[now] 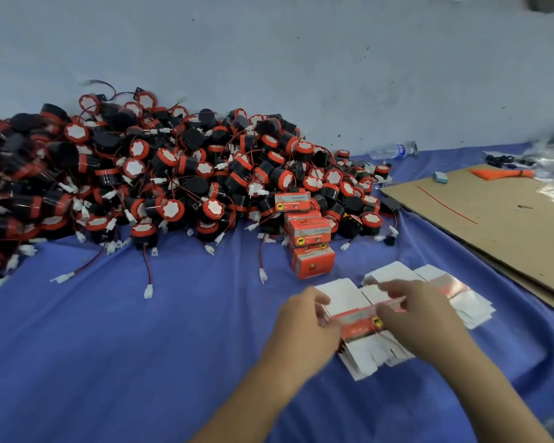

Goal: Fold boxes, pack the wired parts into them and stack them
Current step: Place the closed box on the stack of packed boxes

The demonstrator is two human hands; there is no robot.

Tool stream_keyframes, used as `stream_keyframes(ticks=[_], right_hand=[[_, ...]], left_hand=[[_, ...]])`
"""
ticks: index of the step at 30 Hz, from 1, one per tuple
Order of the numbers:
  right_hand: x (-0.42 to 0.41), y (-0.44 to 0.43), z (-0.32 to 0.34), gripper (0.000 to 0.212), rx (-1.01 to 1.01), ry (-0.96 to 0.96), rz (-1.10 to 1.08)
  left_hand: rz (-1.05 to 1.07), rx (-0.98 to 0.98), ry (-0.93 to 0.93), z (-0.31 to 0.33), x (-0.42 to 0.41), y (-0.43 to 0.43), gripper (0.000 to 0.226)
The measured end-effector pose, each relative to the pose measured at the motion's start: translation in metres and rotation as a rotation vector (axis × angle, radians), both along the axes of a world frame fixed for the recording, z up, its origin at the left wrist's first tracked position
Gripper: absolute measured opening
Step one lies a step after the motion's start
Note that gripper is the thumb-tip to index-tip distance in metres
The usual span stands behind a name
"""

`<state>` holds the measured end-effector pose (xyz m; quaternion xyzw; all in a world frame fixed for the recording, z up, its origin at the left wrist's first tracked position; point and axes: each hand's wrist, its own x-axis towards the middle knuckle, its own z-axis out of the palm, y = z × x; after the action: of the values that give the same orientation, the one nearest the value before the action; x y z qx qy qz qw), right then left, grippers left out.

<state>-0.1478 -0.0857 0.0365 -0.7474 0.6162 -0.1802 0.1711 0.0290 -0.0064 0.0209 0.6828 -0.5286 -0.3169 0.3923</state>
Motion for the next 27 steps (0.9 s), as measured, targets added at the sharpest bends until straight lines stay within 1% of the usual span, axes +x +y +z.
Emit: stream_keyframes(ticks=[2,4,7,9,12,14,16,18,20,22,24,27], right_hand=[[-0.005,0.020,-0.001,0.032,0.035,0.101,0.052],[-0.006,0.032,-0.003,0.035,0.050,0.141,0.085],[-0.003,0.039,-0.012,0.037,0.010,0.218,0.091],[-0.002,0.041,-0.017,0.031,0.006,0.164,0.096],[-0.001,0.045,-0.019,0.013,-0.002,0.085,0.104],[-0.002,0.048,-0.017,0.010,-0.027,0.035,0.107],[-0.003,0.050,-0.015,0.017,-0.045,-0.067,0.091],[-0.006,0.049,-0.011,0.031,-0.052,-0.149,0.055],[-0.009,0.046,-0.007,0.048,-0.047,-0.134,0.047],[-0.012,0.042,-0.001,0.061,-0.007,-0.093,0.070],[-0.010,0.040,0.006,0.062,0.049,-0.157,0.099],[0.000,0.046,0.014,0.049,0.074,-0.348,0.131]], left_hand=[[-0.001,0.018,-0.057,-0.007,-0.021,0.011,0.020],[0.009,0.052,-0.083,-0.013,-0.037,0.015,0.025],[0.065,0.099,-0.055,-0.019,-0.048,0.015,0.032],[0.125,0.124,0.009,-0.020,-0.051,0.015,0.030],[0.218,0.117,0.133,-0.021,-0.053,0.017,0.028],[0.277,0.097,0.226,-0.019,-0.052,0.019,0.029],[0.313,0.082,0.366,-0.015,-0.051,0.021,0.026],[0.316,0.061,0.496,-0.010,-0.049,0.022,0.023],[0.315,0.033,0.545,-0.005,-0.045,0.023,0.023],[0.291,-0.008,0.618,0.001,-0.041,0.026,0.024],[0.222,-0.039,0.697,0.009,-0.038,0.032,0.025],[0.128,-0.108,0.718,0.018,-0.030,0.048,0.026]])
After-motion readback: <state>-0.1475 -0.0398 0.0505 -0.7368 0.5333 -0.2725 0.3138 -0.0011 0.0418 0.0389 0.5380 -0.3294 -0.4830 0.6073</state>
